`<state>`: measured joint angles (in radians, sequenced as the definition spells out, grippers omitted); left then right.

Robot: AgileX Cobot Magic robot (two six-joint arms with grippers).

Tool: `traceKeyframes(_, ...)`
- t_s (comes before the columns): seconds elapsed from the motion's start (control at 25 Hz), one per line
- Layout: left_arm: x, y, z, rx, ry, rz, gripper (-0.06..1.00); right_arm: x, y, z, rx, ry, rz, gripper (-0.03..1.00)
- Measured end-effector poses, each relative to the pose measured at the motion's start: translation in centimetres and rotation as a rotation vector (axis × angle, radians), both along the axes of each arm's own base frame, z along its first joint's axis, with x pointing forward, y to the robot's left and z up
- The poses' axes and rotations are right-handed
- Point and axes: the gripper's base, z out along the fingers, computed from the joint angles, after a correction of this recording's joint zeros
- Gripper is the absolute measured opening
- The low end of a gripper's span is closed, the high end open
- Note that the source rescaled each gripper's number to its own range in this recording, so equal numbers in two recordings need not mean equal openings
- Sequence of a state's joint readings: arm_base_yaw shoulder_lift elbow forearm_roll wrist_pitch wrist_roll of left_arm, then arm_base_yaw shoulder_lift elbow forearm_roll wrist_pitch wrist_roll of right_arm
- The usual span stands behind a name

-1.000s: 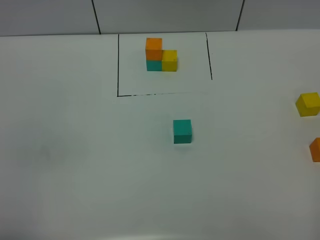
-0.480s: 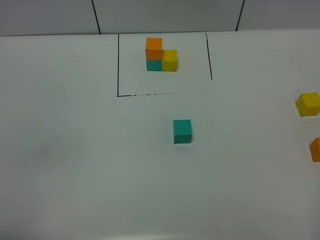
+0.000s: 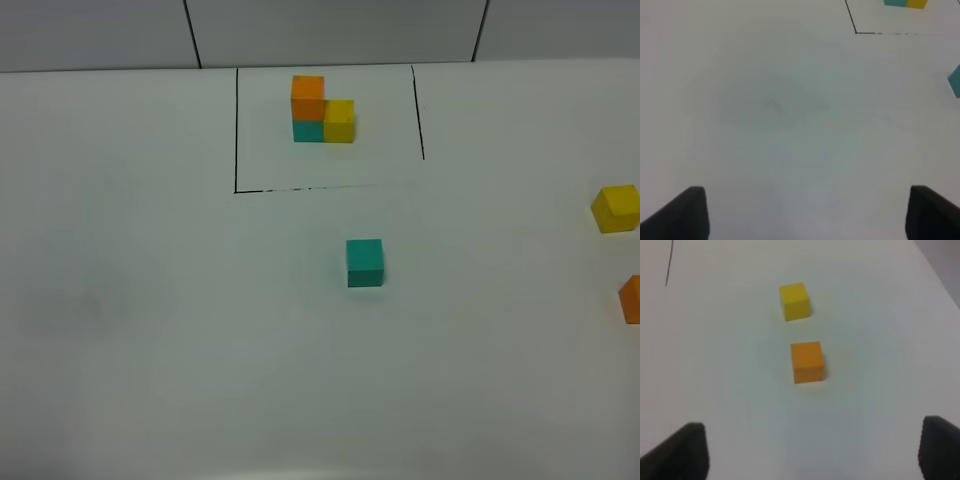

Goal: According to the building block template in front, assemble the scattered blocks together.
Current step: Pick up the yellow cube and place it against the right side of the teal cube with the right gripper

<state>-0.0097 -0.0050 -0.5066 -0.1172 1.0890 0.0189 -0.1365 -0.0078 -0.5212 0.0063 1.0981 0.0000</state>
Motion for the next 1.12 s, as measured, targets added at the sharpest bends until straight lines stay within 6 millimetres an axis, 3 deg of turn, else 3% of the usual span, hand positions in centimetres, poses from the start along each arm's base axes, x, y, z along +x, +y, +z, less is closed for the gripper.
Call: traceKeyframes(1.12,0.00,0.01,0.00,-0.001,0.000,0.002,0.79,0.00,0.00,0.00,0.014,-0.002,-0.007,0.76)
